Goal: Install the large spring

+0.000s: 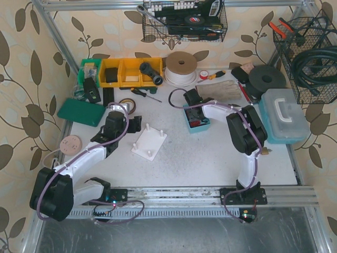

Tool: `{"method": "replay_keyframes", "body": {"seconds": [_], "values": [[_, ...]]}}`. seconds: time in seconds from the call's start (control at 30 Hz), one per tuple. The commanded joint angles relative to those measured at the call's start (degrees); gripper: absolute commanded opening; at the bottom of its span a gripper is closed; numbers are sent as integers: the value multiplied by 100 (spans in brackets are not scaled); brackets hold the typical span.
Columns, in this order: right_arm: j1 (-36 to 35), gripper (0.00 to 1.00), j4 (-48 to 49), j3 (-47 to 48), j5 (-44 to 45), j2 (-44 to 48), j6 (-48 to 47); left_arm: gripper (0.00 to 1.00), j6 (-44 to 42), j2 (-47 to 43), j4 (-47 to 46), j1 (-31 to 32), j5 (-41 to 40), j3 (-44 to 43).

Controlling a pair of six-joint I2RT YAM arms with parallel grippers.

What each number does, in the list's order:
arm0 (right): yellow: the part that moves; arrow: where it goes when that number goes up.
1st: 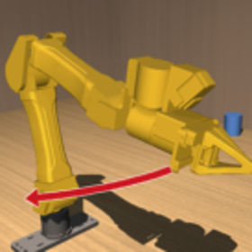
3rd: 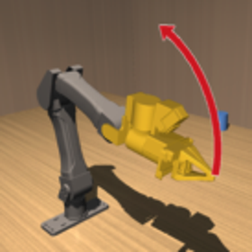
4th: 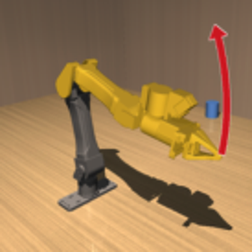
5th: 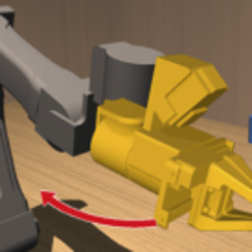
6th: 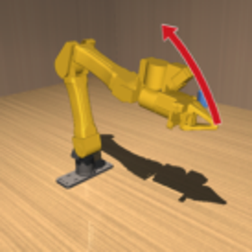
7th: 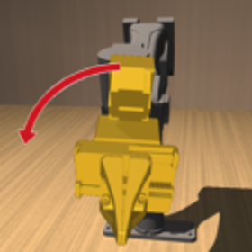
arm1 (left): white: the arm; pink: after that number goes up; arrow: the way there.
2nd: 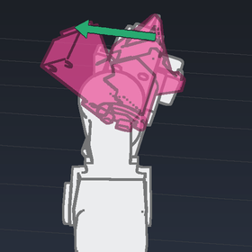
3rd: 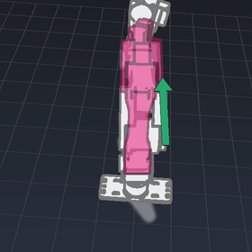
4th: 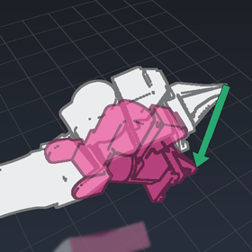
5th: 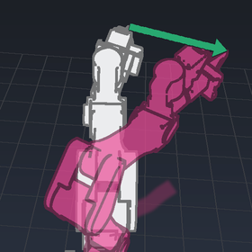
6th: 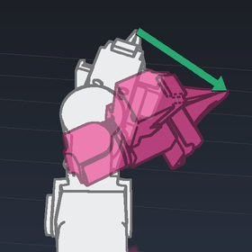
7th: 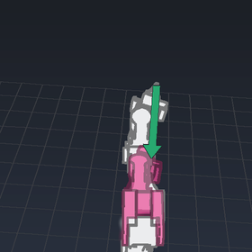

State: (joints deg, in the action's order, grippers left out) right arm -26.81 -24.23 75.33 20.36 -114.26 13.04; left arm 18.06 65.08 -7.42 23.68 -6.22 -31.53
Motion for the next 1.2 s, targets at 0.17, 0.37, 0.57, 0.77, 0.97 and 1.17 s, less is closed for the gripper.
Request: {"method": "replay_keyframes", "body": {"seconds": [0.17, 0.37, 0.57, 0.77, 0.97, 1.17], "values": [[26, 17, -105, 303, -157, 515, -224, 85, -6, -119, -69, 49, -107, -80], [19, 12, 76, 11, -239, 1206, -524, 81, 0, -76, -5, 58, 37, -187], [-61, 10, 806, -877, -658, 2429, -937, 74, 64, 70, 19, 73, 694, -409], [-572, 9, 1904, -2009, -944, 3814, -1697, 68, 454, 268, 315, 177, 1683, -839], [-1126, 7, 2636, -2996, -1039, 4638, -2294, 71, 863, 168, 728, 499, 2675, -1267], [-1494, 5, 3039, -3401, -1470, 4676, -2304, 73, 1258, -127, 786, 567, 3136, -1272]]}}
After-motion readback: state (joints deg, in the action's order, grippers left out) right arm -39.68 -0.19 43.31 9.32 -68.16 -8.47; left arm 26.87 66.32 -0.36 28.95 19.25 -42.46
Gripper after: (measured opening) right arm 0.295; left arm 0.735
